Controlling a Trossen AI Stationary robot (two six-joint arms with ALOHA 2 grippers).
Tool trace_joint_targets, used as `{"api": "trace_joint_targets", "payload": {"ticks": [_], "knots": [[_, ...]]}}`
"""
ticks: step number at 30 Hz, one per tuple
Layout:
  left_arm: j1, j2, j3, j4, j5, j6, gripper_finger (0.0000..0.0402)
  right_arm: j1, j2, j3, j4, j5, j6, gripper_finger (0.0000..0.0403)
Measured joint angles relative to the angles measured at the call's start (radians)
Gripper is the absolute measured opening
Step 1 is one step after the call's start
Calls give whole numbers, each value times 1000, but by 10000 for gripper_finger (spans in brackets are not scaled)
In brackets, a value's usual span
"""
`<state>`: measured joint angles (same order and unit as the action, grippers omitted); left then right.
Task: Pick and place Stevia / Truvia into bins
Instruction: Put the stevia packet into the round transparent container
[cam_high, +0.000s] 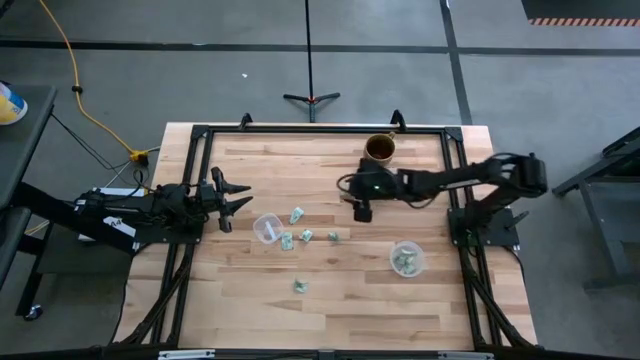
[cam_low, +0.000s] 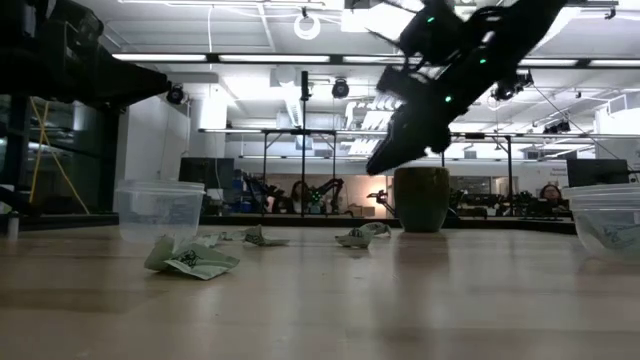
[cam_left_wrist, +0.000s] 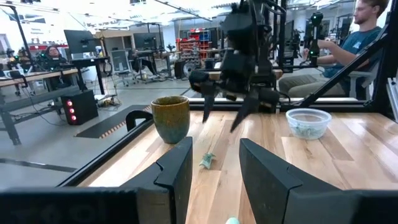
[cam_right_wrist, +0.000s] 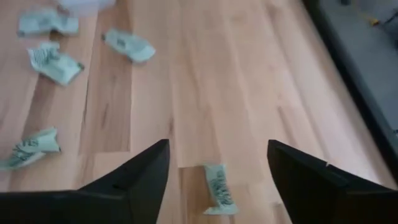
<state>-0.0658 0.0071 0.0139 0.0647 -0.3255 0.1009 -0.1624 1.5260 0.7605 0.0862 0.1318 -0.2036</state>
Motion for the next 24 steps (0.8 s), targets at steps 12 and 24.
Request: {"api": "trace_joint_targets", "payload": {"ticks": [12,24], "knots": [[0,0,0,-2,-1,0,166,-76,266,195,-218,-7,-33,266],[0,0,0,-3,-2,0,166,-100,303,216,-273,-26,-43,209]]}}
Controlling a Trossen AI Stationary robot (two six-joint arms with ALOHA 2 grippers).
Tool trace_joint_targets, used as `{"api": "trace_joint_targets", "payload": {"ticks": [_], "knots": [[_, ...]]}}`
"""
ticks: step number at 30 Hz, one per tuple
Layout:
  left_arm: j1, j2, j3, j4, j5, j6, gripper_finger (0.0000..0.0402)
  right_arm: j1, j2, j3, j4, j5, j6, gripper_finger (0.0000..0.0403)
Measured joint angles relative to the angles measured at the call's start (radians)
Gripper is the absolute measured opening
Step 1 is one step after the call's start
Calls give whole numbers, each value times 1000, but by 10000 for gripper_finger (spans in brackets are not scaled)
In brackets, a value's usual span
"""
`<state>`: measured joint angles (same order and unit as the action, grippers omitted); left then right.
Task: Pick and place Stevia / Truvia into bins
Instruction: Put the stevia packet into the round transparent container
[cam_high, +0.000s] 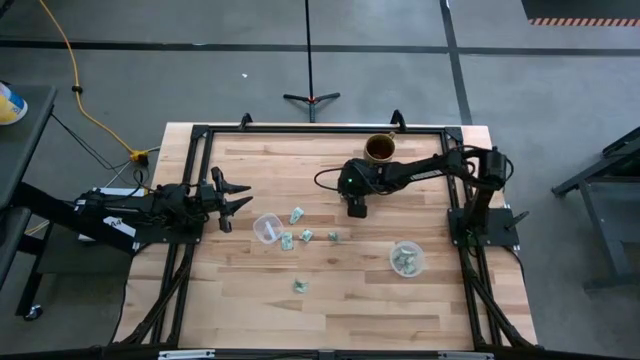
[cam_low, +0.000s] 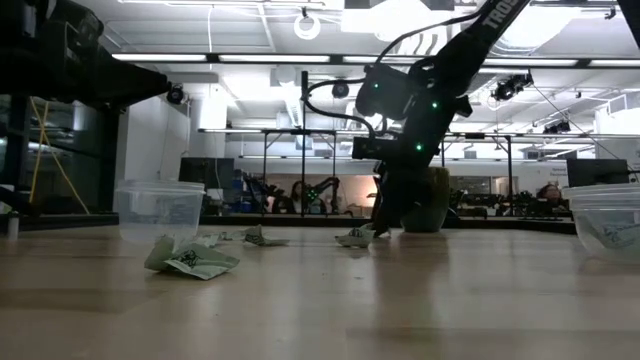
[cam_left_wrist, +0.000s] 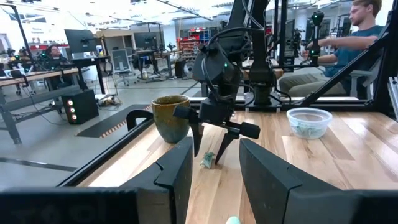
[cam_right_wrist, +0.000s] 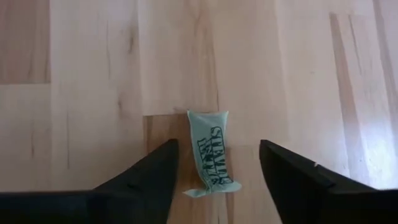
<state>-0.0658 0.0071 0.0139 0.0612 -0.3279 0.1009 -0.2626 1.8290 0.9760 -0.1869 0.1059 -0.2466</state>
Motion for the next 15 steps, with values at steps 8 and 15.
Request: {"api": "trace_joint_targets", "payload": {"ticks": [8,15], "knots": [[0,0,0,0,0,0,166,0,0,0,-7,-16,-2,101],[0,0,0,0,0,0,166,12,-5,0,-14,-34,-53,9]]}}
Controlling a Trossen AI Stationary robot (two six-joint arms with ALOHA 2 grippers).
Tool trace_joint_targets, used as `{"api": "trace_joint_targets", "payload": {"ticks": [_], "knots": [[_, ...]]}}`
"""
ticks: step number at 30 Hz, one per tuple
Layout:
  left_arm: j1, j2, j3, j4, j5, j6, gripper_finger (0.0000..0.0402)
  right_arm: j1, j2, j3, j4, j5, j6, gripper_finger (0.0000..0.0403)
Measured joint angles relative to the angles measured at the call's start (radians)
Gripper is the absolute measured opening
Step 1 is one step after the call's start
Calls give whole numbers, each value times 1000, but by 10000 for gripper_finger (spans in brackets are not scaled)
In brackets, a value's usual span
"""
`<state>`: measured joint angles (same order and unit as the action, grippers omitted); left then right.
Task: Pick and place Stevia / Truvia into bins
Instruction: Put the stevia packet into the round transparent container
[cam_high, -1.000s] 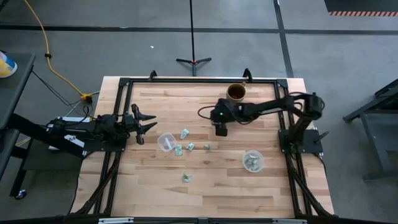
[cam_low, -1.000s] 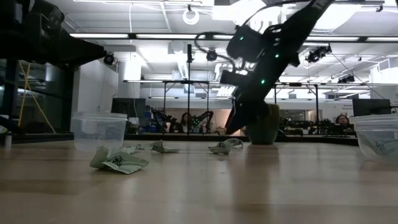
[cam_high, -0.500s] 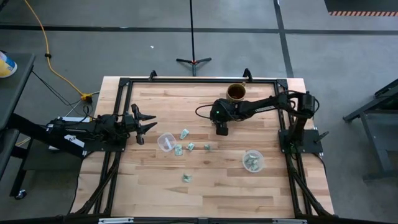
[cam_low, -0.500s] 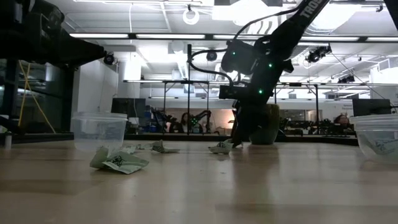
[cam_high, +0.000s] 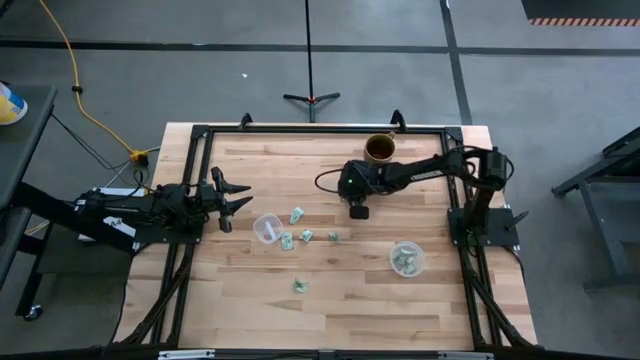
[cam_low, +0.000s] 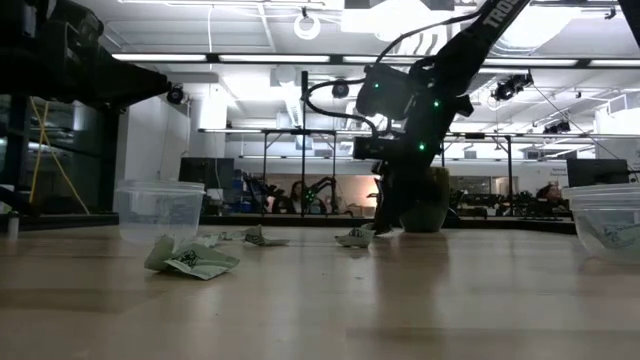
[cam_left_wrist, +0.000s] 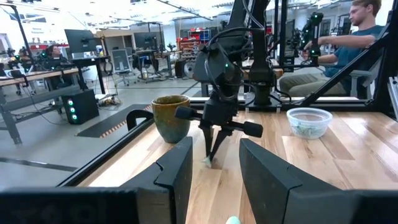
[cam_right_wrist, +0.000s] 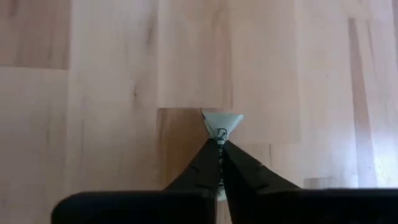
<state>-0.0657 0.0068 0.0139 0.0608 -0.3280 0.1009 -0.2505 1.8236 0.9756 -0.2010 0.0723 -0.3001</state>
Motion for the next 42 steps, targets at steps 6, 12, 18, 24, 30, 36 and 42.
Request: {"api": "trace_joint_targets", "payload": {"ticks": [6,12,18,24,30,36,42], "knots": [[0,0,0,-2,0,0,166,69,-45,93,-195,-74,23,4],[0,0,0,-4,0,0,166,203,-97,264,-627,-168,177,3],[0,0,0,-4,0,0,166,345,-117,332,-1014,-169,462,2],[0,0,0,-4,0,0,166,461,-118,330,-1129,-186,630,2],[0,0,0,-4,0,0,166,539,-118,320,-1129,-239,711,2],[0,0,0,-3,0,0,166,585,-118,264,-1119,-256,784,9],[0,0,0,-3,1,0,166,589,-118,257,-1118,-189,834,36]]}}
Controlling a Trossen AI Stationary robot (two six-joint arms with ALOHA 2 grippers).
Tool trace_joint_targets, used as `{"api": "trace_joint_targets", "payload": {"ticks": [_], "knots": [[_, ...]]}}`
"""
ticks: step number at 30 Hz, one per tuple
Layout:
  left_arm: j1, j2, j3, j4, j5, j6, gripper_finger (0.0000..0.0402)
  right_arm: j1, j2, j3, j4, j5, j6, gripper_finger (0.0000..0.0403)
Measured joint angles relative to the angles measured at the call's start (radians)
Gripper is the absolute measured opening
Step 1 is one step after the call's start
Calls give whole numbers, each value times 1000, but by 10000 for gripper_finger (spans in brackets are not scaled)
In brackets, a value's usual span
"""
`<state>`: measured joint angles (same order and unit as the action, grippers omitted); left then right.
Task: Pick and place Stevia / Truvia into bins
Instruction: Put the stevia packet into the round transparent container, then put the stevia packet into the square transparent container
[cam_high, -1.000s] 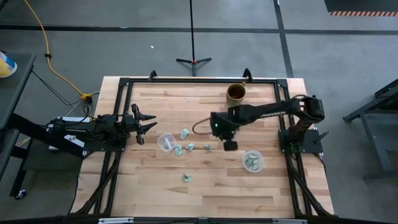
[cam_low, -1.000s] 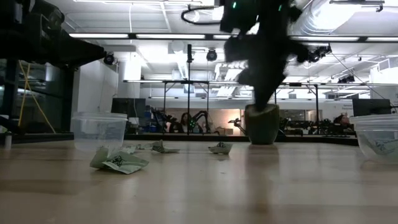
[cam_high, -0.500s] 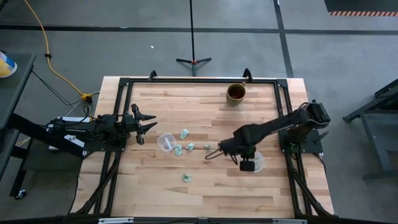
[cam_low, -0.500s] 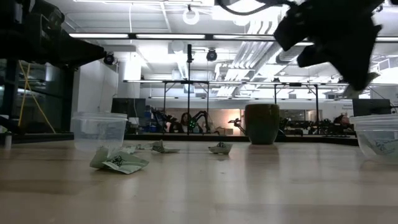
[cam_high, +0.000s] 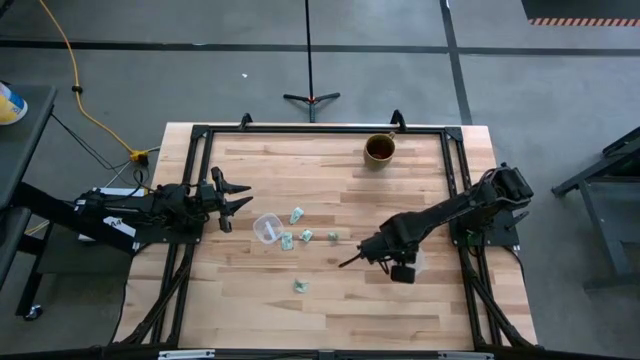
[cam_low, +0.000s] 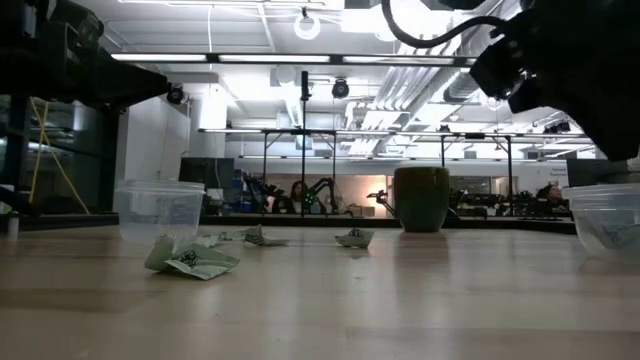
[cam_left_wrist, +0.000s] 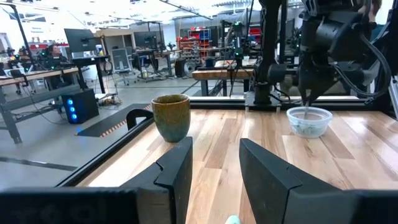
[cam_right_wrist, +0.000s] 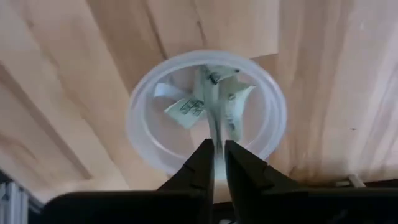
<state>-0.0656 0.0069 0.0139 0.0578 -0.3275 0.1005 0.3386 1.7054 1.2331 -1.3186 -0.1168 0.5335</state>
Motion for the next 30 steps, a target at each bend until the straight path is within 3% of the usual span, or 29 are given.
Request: {"api": "trace_joint_targets", "payload": {"ticks": [4,7,9,12,18,23,30], "knots": [[0,0,0,0,0,0,166,0,0,0,5,37,-13,73],[0,0,0,0,0,0,166,1,-1,-1,78,137,-71,99],[0,0,0,0,0,0,166,6,-20,-19,255,187,-168,111],[0,0,0,0,0,0,166,-12,-73,-93,610,169,-348,118],[0,0,0,0,0,0,166,-150,-227,-392,1278,77,-619,113],[0,0,0,0,0,0,166,-316,-375,-675,1720,24,-675,105],[0,0,0,-1,0,1,166,-475,-719,-940,1778,34,-597,91]]}}
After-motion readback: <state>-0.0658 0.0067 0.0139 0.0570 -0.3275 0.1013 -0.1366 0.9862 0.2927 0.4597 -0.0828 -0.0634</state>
